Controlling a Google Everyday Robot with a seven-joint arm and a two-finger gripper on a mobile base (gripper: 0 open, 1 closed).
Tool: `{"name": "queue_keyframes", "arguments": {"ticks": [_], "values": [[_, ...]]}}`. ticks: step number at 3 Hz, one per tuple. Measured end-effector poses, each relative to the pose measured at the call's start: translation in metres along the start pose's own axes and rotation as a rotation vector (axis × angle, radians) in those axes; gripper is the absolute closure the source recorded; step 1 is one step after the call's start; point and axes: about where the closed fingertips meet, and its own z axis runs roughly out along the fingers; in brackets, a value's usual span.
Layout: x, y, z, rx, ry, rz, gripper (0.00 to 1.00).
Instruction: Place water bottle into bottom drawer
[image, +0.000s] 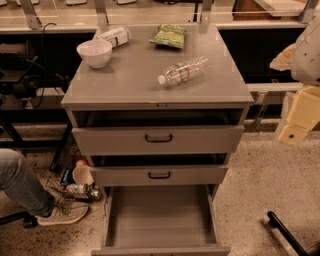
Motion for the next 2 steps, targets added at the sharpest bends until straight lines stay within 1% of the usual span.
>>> {"name": "queue_keyframes", "arguments": {"ticks": [1, 2], "values": [[0.0, 0.0, 0.0, 0.0, 0.0, 0.0, 0.0], [-0.009, -0.037, 0.01, 0.05, -0.022, -0.065, 0.0]]}}
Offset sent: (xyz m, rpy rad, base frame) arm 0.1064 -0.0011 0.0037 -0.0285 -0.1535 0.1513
